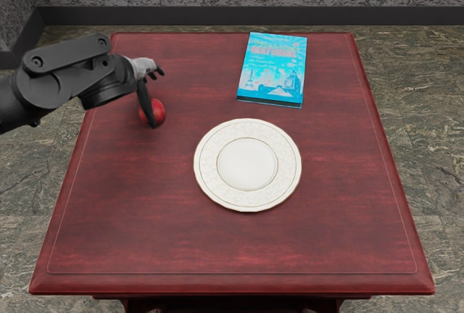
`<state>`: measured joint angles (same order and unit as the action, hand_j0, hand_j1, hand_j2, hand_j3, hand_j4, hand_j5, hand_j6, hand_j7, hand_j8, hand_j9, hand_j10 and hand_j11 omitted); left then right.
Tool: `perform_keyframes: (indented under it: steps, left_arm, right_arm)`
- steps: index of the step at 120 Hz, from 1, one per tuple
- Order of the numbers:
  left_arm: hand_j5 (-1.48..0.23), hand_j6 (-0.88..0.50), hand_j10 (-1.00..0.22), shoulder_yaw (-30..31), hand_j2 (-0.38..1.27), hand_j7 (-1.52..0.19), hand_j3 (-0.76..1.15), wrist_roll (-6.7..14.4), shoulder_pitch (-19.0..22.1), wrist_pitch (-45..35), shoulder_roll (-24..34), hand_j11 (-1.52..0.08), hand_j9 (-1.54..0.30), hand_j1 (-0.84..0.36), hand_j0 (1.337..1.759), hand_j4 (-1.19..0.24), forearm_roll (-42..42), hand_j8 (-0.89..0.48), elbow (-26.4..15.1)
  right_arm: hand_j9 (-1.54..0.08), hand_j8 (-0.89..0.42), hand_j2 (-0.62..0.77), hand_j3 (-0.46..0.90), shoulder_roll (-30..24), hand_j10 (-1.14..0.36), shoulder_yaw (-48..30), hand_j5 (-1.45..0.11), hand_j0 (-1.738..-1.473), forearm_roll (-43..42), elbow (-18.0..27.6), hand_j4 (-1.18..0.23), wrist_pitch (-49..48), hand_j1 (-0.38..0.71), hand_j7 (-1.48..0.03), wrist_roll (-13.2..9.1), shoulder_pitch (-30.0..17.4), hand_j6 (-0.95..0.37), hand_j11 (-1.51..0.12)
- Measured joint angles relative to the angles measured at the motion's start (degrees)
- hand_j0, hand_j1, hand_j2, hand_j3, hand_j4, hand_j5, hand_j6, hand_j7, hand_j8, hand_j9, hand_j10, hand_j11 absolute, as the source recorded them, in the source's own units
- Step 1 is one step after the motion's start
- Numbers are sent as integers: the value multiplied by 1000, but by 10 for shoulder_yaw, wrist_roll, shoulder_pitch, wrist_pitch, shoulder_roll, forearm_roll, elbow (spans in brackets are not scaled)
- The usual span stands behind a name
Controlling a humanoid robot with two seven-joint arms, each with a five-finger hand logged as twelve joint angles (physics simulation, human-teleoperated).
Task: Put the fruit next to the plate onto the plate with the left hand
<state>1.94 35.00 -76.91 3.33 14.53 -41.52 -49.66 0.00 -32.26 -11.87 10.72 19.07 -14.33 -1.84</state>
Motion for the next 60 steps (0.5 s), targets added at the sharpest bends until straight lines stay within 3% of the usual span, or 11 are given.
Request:
perform_keyframes:
  steps: [60]
  left_arm:
    - [-493,-382,-381,11,78,-493,0,0,10,-3,-6,-493,-493,-105,1658,-381,-1,-382,3]
  right_arm:
    - [0,0,0,0,0,0,0,0,-1658,0,0,0,0,-349,0,0,0,0,0]
